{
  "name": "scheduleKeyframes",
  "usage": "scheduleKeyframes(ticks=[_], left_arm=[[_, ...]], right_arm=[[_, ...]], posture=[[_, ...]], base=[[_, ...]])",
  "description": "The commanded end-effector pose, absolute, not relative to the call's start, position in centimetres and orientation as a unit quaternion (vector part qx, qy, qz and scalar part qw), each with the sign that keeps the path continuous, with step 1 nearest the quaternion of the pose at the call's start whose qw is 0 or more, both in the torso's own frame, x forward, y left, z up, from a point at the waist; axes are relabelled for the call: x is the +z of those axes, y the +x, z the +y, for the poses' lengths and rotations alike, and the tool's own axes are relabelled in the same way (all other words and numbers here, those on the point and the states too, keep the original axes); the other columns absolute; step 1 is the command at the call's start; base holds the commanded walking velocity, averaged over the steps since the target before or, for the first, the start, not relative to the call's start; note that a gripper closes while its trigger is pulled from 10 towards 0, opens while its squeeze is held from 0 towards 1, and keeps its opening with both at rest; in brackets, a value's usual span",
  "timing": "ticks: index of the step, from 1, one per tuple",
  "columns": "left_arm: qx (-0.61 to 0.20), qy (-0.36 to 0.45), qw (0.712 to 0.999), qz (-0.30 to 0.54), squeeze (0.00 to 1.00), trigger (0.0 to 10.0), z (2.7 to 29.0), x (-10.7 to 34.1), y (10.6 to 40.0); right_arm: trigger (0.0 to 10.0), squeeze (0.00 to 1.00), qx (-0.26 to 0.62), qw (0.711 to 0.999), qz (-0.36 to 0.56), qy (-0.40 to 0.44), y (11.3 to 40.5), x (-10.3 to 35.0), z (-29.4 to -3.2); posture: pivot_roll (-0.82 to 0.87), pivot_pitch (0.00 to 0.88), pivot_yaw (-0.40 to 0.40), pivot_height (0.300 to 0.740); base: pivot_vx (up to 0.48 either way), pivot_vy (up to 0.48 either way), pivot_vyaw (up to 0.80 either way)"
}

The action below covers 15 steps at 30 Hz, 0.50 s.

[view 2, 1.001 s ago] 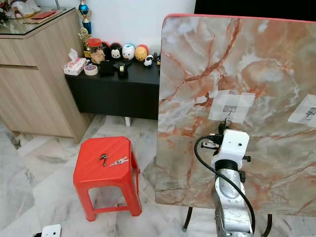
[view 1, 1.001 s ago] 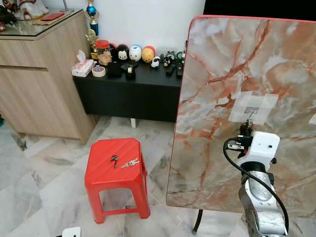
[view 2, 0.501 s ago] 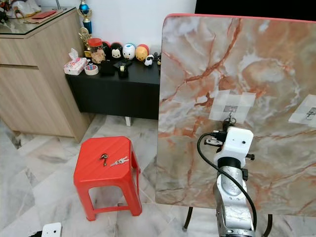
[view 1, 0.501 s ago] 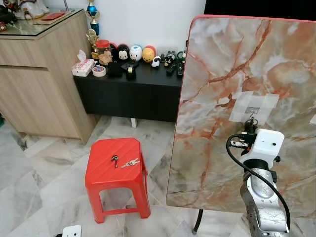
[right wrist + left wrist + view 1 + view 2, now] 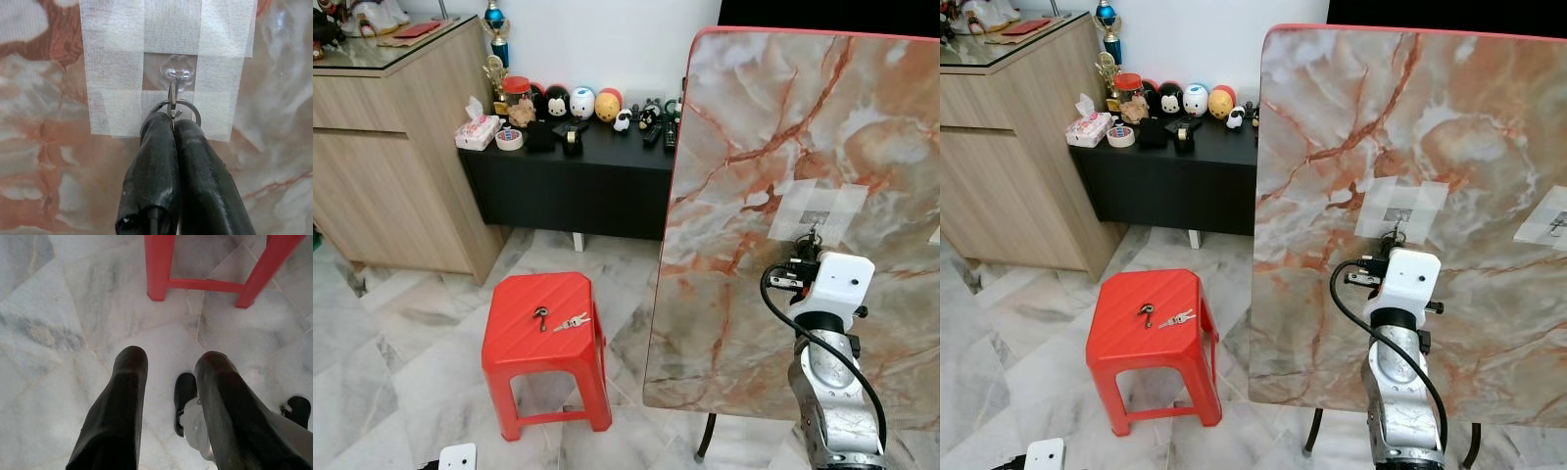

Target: Hang keys on a hook

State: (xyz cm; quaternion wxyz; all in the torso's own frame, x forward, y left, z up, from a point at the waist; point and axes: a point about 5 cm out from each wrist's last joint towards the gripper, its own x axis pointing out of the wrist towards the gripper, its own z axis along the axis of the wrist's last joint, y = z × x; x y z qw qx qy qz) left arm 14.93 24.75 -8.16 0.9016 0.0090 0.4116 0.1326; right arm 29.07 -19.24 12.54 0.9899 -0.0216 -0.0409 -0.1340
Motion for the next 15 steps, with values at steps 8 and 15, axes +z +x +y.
scheduleKeyframes(ticks=[8,15], left_arm=[[0.127,0.011,0.902,0.412,0.0,10.0,23.88,-8.31,15.15],[0.126,0.008,0.903,0.41,0.0,10.0,23.82,-8.31,15.17]], right_arm=[[10.0,0.0,-0.131,0.99,-0.057,-0.014,29.49,13.11,-19.17],[10.0,0.0,-0.127,0.99,-0.061,-0.011,29.67,13.3,-18.94]], posture=[[0.03,0.0,-0.041,0.74],[0.03,0.0,-0.041,0.74]], base=[[0.0,0.0,0.0],[0.0,0.0,0.0]])
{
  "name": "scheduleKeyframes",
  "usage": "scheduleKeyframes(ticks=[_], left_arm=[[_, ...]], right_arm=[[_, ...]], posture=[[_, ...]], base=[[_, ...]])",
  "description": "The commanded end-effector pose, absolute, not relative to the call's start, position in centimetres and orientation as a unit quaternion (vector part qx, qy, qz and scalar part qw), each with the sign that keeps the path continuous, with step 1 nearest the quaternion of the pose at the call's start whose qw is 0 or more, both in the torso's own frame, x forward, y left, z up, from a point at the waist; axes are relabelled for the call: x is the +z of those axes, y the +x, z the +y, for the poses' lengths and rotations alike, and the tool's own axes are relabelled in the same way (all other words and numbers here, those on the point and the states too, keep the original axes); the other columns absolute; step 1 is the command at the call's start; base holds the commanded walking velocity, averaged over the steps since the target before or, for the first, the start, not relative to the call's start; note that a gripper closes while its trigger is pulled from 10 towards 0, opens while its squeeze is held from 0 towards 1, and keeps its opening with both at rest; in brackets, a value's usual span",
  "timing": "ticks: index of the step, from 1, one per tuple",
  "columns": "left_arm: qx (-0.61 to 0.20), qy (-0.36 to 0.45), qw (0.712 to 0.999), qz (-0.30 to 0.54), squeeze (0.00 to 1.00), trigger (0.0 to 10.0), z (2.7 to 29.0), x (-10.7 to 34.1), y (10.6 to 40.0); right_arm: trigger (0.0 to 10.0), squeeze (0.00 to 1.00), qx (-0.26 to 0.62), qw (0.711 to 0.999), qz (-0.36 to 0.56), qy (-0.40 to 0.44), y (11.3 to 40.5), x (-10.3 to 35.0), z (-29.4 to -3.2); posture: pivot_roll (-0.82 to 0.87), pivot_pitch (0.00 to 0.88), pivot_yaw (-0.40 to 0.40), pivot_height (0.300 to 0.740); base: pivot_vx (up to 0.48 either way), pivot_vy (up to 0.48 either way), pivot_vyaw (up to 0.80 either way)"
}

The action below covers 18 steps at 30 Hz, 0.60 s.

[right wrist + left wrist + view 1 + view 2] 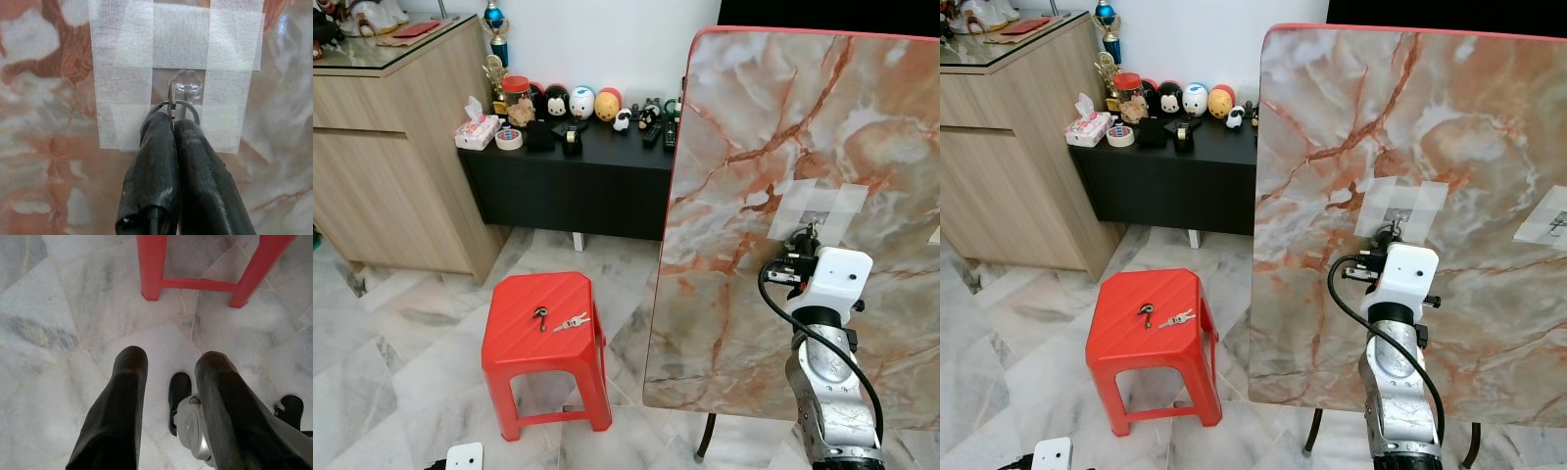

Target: Hang keys on a hook

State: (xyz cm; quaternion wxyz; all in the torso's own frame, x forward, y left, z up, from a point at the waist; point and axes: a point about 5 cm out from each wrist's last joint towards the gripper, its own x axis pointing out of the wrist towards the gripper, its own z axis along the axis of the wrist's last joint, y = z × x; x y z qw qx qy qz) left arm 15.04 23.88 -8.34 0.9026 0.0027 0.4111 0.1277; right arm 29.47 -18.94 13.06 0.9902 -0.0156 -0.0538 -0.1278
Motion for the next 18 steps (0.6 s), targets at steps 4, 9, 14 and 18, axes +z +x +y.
scheduleKeyframes(ticks=[4,9,14,18], left_arm=[[0.129,0.007,0.902,0.413,0.0,10.0,24.4,-8.2,15.0],[0.13,0.008,0.901,0.414,0.0,10.0,24.7,-8.2,14.9],[0.132,0.008,0.899,0.417,0.0,10.0,25.0,-8.2,14.8],[0.133,0.008,0.898,0.42,0.0,10.0,25.4,-8.1,14.7]], right_arm=[[10.0,0.0,-0.128,0.99,-0.059,-0.009,29.7,13.2,-18.9],[10.0,0.0,-0.132,0.99,-0.054,-0.009,29.8,13.1,-19.0],[10.0,0.0,-0.137,0.989,-0.046,-0.012,29.9,12.9,-19.2],[10.0,0.0,-0.138,0.989,-0.044,-0.011,29.9,12.8,-19.2]], posture=[[0.03,0.0,-0.04,0.74],[0.03,0.0,-0.04,0.74],[0.03,0.0,-0.04,0.74],[0.03,0.0,-0.038,0.74]], base=[[0.0,0.0,0.0],[0.0,0.0,0.0],[0.0,0.0,0.0],[0.0,0.0,0.0]])
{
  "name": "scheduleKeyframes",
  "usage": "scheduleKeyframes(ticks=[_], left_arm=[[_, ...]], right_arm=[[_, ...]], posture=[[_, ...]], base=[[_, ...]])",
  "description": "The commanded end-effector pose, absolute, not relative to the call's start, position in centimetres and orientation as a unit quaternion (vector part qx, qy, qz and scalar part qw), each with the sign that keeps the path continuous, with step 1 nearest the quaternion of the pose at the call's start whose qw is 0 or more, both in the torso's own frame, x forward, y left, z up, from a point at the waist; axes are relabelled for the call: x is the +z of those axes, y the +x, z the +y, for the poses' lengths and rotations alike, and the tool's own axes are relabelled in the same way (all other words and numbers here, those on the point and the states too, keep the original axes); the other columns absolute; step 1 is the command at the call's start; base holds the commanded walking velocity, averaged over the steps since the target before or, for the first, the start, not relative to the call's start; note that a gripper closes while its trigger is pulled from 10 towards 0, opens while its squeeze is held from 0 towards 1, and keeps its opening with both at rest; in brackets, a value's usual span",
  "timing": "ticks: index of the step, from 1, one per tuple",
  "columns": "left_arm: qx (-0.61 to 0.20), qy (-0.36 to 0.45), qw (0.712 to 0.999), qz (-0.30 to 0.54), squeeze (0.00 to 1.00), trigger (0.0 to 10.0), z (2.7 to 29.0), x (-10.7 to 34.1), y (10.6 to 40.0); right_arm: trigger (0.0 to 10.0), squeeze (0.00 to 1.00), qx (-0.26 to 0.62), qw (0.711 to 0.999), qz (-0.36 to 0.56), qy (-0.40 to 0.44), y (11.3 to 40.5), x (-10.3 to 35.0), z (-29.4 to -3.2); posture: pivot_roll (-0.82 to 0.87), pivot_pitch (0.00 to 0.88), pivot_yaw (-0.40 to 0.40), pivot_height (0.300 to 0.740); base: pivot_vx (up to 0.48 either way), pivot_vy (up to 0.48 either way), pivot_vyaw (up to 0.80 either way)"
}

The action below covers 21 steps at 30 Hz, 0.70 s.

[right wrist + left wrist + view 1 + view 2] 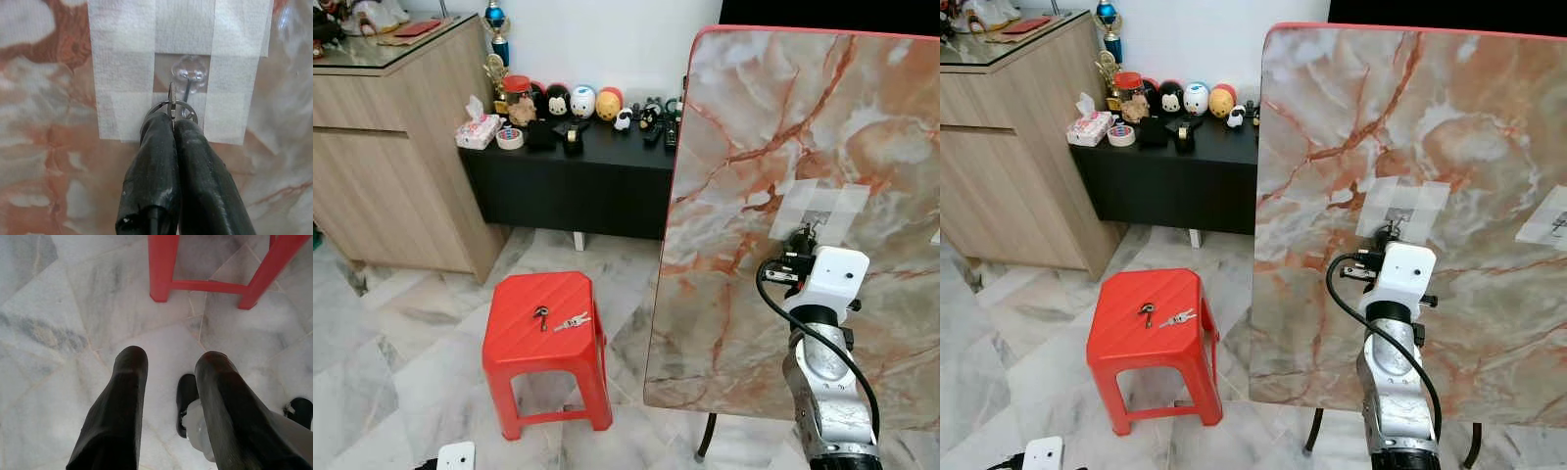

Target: Hang keys on a hook

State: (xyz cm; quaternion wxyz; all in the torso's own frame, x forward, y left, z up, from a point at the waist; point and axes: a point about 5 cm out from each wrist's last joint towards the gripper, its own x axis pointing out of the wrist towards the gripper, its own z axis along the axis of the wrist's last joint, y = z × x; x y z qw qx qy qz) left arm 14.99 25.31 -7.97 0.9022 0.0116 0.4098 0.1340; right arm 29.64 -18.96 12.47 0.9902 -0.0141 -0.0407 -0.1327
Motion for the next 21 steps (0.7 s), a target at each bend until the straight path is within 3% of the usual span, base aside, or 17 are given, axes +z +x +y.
scheduleKeyframes(ticks=[1,8,9,10,11,13,14,21], left_arm=[[0.134,0.008,0.897,0.422,0.0,10.0,25.55,-8.13,14.58],[0.136,0.009,0.893,0.428,0.0,10.0,25.89,-8.23,14.07],[0.136,0.009,0.893,0.429,0.0,10.0,25.89,-8.25,14.03],[0.136,0.009,0.893,0.43,0.0,10.0,25.88,-8.26,14.02],[0.136,0.009,0.892,0.43,0.0,10.0,25.87,-8.27,13.99],[0.136,0.009,0.892,0.431,0.0,10.0,25.86,-8.28,13.99],[0.136,0.009,0.892,0.431,0.0,10.0,25.82,-8.29,13.99],[0.134,0.008,0.891,0.434,0.0,10.0,25.27,-8.43,14.15]], right_arm=[[10.0,0.0,-0.139,0.989,-0.043,-0.011,29.96,12.8,-19.32],[10.0,0.0,-0.137,0.99,-0.037,-0.008,29.98,12.58,-19.39],[10.0,0.19,-0.135,0.99,-0.036,-0.008,29.99,12.51,-19.37],[10.0,0.45,-0.134,0.99,-0.035,-0.007,29.99,12.49,-19.35],[10.0,0.89,-0.131,0.991,-0.035,-0.005,29.98,12.44,-19.29],[10.0,0.89,-0.13,0.991,-0.034,-0.005,29.98,12.42,-19.27],[10.0,1.0,-0.129,0.991,-0.034,-0.005,29.97,12.39,-19.24],[10.0,1.0,-0.117,0.993,-0.032,-0.005,29.68,12.17,-18.9]], posture=[[0.03,0.0,-0.038,0.74],[0.03,0.0,-0.037,0.74],[0.03,0.0,-0.037,0.74],[0.03,0.0,-0.037,0.74],[0.03,0.0,-0.037,0.74],[0.03,0.0,-0.037,0.74],[0.03,0.0,-0.037,0.74],[0.03,0.0,-0.038,0.74]], base=[[0.0,0.0,0.0],[0.0,0.0,0.0],[0.0,0.0,0.0],[0.0,0.0,0.0],[0.0,0.0,0.0],[0.0,0.0,0.0],[0.0,0.0,0.0],[0.0,0.0,0.0]])
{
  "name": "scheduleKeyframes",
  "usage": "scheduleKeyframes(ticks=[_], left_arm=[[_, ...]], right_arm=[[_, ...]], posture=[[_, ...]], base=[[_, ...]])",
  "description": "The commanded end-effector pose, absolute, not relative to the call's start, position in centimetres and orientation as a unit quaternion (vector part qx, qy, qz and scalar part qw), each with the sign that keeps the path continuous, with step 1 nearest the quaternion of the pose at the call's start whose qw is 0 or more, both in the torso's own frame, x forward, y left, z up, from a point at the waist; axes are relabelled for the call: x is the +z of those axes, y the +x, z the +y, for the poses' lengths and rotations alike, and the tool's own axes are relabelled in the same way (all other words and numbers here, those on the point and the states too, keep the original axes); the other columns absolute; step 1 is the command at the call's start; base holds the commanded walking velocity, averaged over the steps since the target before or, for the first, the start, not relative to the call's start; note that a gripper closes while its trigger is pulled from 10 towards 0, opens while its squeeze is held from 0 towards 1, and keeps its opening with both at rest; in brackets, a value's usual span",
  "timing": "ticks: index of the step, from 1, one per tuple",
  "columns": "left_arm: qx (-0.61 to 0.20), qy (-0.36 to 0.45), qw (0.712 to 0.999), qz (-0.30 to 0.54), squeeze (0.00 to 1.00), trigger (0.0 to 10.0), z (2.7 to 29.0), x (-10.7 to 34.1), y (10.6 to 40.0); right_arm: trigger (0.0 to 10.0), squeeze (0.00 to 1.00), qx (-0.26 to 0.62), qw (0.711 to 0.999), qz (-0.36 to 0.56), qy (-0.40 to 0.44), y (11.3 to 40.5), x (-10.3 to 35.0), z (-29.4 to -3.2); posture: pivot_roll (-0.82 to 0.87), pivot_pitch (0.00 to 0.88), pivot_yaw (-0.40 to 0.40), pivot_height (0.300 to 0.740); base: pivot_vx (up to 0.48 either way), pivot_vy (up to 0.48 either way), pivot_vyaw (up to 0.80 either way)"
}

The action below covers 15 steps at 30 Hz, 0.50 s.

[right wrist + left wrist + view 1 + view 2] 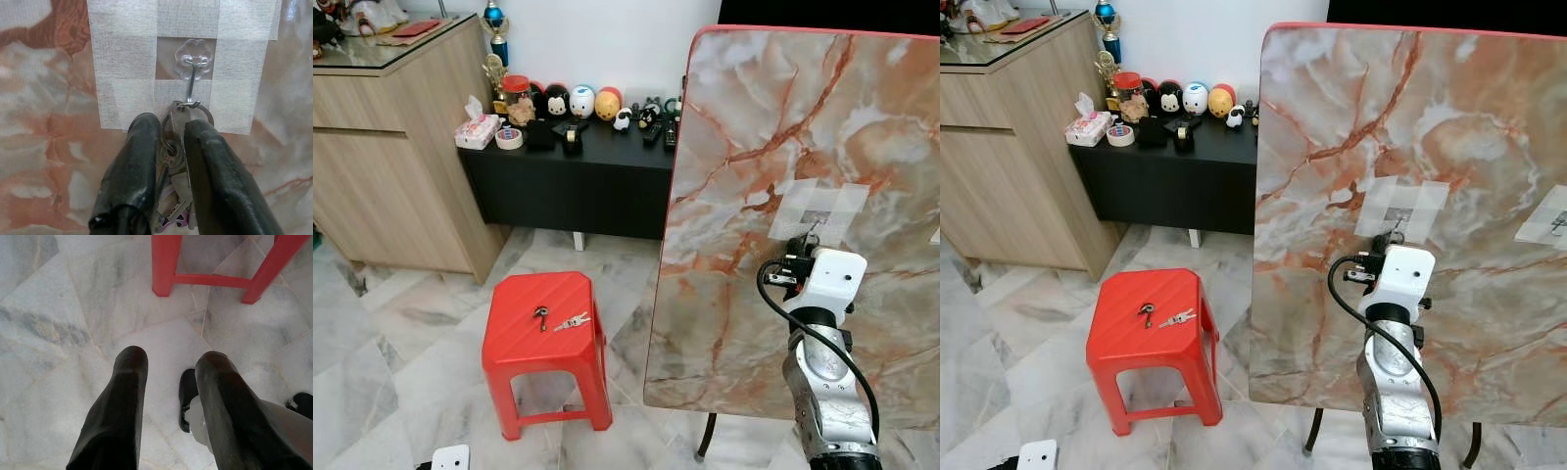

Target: Hang keys on a hook

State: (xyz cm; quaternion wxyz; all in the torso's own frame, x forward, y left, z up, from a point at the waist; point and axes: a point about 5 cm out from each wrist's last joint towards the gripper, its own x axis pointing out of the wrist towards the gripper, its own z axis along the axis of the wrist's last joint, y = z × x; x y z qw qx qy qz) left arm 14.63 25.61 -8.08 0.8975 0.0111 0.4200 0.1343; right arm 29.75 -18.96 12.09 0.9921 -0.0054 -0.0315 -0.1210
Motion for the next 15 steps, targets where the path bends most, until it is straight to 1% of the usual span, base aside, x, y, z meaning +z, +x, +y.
scheduleKeyframes(ticks=[1,2,3,5,10,14,15], left_arm=[[0.134,0.008,0.891,0.434,0.0,10.0,25.3,-8.4,14.1],[0.133,0.008,0.891,0.435,0.0,10.0,25.2,-8.5,14.2],[0.133,0.008,0.891,0.435,0.0,10.0,25.2,-8.5,14.2],[0.133,0.007,0.89,0.435,0.0,10.0,25.1,-8.5,14.2],[0.134,0.007,0.89,0.437,0.0,10.0,25.0,-8.5,14.1],[0.135,0.006,0.889,0.438,0.0,10.0,25.0,-8.6,14.0],[0.136,0.006,0.888,0.439,0.0,10.0,25.0,-8.6,13.9]], right_arm=[[10.0,1.0,-0.117,0.993,-0.032,-0.005,29.7,12.2,-18.9],[10.0,0.94,-0.112,0.993,-0.032,-0.008,29.5,12.1,-18.8],[10.0,0.94,-0.109,0.993,-0.032,-0.01,29.4,12.1,-18.8],[10.0,0.0,-0.102,0.994,-0.032,-0.016,29.1,12.0,-18.7],[10.0,0.0,-0.08,0.996,-0.017,-0.025,27.9,11.0,-18.8],[10.0,0.0,-0.051,0.998,0.026,-0.038,26.9,9.5,-19.0],[10.0,0.0,-0.025,0.997,0.047,-0.051,26.2,8.8,-18.8]], posture=[[0.03,0.0,-0.038,0.74],[0.03,0.0,-0.039,0.74],[0.03,0.0,-0.039,0.74],[0.03,0.0,-0.04,0.74],[0.03,0.0,-0.045,0.74],[0.03,0.0,-0.046,0.74],[0.03,0.0,-0.048,0.74]], base=[[0.0,0.0,0.0],[0.0,0.0,0.0],[0.0,0.0,0.0],[0.0,0.0,0.0],[0.0,0.0,0.0],[0.0,0.0,0.0],[0.0,0.0,0.0]])
